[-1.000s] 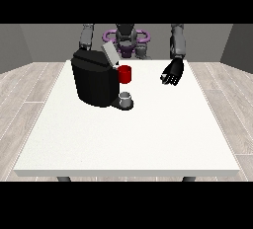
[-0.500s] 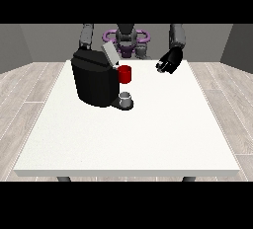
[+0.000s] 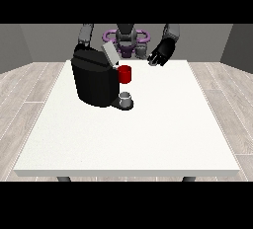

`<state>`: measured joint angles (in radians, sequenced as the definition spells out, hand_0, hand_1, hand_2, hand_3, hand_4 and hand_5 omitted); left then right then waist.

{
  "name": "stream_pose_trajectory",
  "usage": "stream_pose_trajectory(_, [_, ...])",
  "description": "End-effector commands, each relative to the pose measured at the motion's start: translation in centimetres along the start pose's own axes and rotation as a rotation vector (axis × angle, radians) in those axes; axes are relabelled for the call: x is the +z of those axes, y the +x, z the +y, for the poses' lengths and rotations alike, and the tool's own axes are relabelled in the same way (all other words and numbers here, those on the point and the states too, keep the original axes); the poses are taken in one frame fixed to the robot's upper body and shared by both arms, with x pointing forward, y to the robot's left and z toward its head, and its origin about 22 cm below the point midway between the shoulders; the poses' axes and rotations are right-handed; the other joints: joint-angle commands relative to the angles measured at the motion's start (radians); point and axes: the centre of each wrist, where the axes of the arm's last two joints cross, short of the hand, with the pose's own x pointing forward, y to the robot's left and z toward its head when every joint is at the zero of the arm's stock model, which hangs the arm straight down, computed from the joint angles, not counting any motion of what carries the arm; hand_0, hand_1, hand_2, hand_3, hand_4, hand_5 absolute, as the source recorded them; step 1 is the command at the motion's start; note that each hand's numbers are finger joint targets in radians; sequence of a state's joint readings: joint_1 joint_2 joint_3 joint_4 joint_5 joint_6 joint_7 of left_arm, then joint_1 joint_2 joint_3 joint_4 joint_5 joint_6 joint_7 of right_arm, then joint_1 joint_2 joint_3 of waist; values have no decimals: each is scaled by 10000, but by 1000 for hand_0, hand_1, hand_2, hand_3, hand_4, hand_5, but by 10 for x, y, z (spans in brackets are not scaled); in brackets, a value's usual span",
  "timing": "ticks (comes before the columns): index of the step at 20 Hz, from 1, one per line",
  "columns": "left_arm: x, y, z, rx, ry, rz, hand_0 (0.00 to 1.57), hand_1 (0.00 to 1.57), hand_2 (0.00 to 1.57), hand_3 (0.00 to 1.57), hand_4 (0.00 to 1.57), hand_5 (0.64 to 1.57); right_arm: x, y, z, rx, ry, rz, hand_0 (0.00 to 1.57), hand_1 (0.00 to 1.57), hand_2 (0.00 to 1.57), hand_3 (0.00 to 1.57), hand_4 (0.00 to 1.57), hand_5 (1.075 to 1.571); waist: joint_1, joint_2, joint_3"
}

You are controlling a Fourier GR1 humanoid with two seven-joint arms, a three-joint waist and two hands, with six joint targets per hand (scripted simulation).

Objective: Insert the coffee pod into the coffee machine and close the lid

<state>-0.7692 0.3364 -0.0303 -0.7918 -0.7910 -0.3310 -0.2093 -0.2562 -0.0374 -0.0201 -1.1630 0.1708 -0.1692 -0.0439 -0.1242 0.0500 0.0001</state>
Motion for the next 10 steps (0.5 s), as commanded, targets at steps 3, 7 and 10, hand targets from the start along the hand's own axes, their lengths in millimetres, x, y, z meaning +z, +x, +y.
stream_pose_trajectory(3, [-6,26,57,-25,526,-248,1340,1340,1372,1351,562,1571,0,15,14,-19,272,-617,0,0,0,0,0,1571,-692,36,-2])
stream_pose_trajectory(7, [-12,48,79,826,549,-336,956,956,1160,1358,517,1571,-1,12,5,-28,40,-530,0,0,0,0,0,1571,-709,-53,1])
stream_pose_trajectory(10, [-14,63,97,830,1107,-225,1202,1202,1240,1256,491,1571,-13,33,-10,33,68,-1063,0,0,0,0,0,1571,-1093,334,0])
